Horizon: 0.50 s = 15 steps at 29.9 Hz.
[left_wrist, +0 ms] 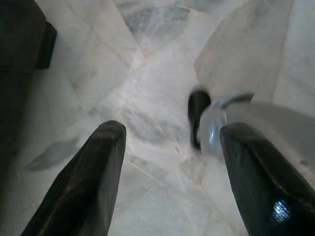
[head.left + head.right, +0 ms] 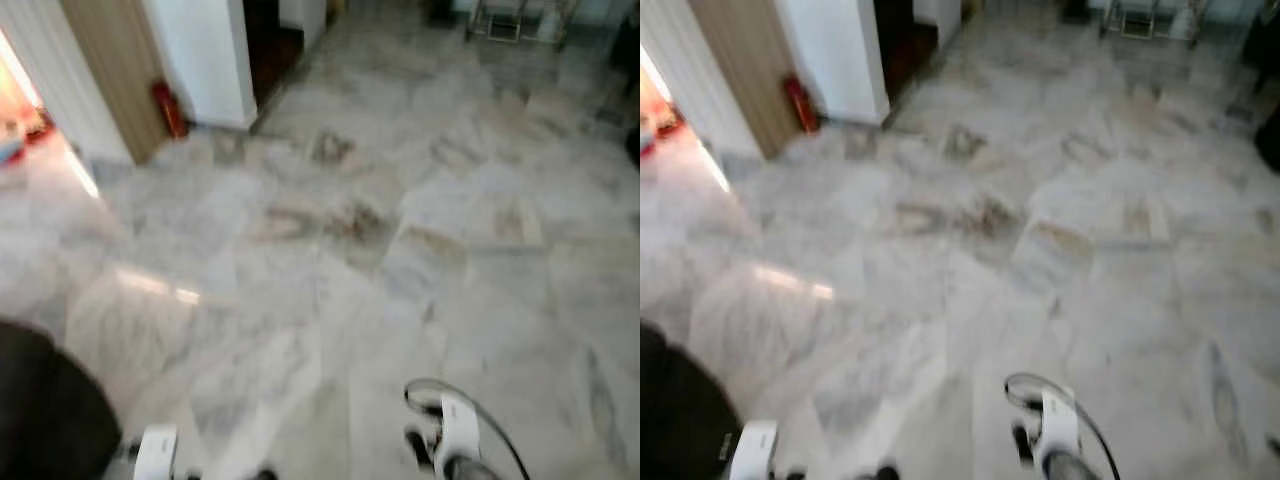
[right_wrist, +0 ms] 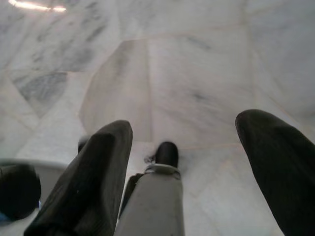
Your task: Move the pillow to the sofa from floor
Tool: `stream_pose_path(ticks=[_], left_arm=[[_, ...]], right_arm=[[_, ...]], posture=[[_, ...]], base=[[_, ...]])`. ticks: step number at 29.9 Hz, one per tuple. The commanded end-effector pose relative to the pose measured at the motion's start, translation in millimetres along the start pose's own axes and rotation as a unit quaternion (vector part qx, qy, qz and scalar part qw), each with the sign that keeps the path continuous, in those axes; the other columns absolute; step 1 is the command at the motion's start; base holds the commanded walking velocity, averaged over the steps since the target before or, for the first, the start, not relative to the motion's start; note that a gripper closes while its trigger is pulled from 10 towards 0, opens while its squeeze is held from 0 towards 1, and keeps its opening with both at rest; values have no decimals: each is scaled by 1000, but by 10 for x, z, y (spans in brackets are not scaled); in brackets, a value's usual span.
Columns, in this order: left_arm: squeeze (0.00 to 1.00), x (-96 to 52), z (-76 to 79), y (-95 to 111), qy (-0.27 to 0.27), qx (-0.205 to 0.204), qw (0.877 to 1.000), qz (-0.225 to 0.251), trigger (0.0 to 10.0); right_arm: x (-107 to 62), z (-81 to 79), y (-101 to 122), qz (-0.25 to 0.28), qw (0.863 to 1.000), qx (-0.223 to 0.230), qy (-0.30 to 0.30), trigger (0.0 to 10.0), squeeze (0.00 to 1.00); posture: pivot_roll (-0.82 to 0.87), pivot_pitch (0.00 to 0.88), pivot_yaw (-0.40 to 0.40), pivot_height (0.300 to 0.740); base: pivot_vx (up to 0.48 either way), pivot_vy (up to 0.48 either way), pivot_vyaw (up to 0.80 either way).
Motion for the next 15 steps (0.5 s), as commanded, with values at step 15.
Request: stream_pose_path(ticks=[15], left_arm=[[0, -7, -24, -37, 4, -1, 1000, -10, 10000]], right_arm=[[2, -18, -3, -1, 1000, 4, 5, 10000, 0]], posture=[[47, 100, -19, 740]], base=[[-322, 0, 0]])
Point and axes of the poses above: a point about 5 cm out from each wrist's last joint towards the gripper, its own x axis pointing out of the wrist towards the gripper, its own y axis along the axis of the wrist's last joint, z = x × y, the point moved 1 cm from there along x, pointing out of the wrist towards the gripper, and after that the axes turned 6 degrees about -x, right-handed, at the moved point
